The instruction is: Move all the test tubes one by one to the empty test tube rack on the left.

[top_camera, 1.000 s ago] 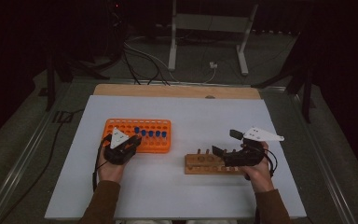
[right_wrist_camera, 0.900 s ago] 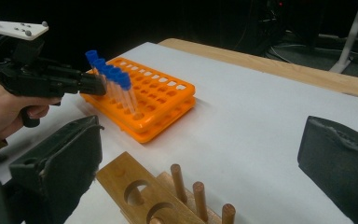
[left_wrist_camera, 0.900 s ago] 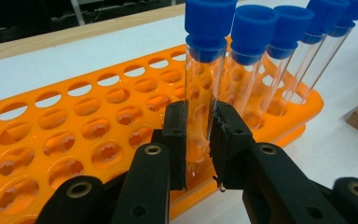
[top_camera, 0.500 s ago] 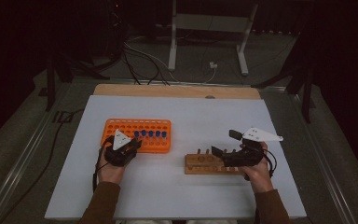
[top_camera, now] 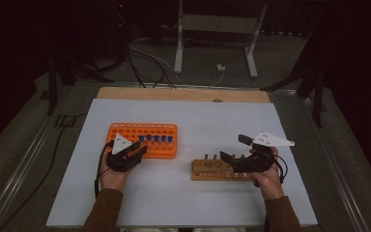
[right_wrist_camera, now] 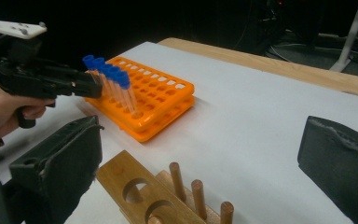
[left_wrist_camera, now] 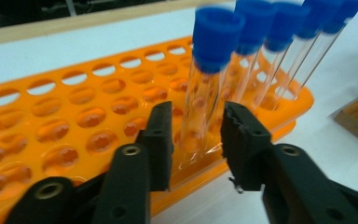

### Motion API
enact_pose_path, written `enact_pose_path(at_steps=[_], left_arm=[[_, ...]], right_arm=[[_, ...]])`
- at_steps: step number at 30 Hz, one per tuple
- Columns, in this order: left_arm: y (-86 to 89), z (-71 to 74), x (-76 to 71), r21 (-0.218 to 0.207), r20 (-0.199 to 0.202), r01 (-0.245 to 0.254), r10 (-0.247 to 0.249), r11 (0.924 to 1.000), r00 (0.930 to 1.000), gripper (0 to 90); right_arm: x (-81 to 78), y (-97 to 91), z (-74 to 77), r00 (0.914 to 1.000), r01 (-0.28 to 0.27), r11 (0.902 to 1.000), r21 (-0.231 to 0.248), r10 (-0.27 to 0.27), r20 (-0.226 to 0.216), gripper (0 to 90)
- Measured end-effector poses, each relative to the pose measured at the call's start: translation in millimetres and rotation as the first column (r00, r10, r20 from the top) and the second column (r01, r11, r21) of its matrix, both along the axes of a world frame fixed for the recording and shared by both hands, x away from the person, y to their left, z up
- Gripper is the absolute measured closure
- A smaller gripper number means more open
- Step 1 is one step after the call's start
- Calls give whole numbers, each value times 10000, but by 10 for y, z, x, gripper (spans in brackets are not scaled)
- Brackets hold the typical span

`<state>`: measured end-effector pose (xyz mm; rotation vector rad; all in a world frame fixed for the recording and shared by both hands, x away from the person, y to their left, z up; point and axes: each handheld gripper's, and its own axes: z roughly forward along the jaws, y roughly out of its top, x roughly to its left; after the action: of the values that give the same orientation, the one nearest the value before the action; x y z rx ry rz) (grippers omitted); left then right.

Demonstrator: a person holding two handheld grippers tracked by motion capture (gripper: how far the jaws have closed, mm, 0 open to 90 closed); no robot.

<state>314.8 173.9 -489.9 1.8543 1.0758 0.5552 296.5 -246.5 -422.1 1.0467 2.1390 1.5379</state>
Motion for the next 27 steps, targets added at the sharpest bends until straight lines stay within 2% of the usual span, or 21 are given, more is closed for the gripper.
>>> enact_pose_path(at_steps=[3,7,9,13,17,20,23,27], left_arm=[[64,73,-49,-154,161,-209,211,9997,9996,571],[188,175,-115,-568,271,-319,335,9979,9991,512],[258,223,-152,-938,340,-270,303,9952,9990,480],[378,323,-261,-1602,675,-210,322,9869,9972,356],[435,423,-388,-1565,1110,-328,505,9871,9925,188],[483,469,-464,-1611,1441,-358,593,9863,9878,138],[509,481,-514,-1473,1552,-470,700,9880,9854,35],[547,488,-591,-1540,1761,-448,721,9870,9817,8]], right_arm=[[-13,-23,1,10000,51,10000,-19,-51,67,0],[-33,-67,-8,9997,184,9998,-86,-183,144,0],[-45,-97,-16,9994,280,9996,-100,-278,185,0],[-76,-178,-34,9982,521,9986,-21,-520,294,0],[-121,-263,-66,9964,740,9972,61,-742,411,0],[-161,-318,-93,9936,945,9955,-5,-943,618,0],[-194,-360,-116,9915,1062,9943,-75,-1054,757,0],[-226,-420,-151,9890,1203,9927,-37,-1195,867,0]])
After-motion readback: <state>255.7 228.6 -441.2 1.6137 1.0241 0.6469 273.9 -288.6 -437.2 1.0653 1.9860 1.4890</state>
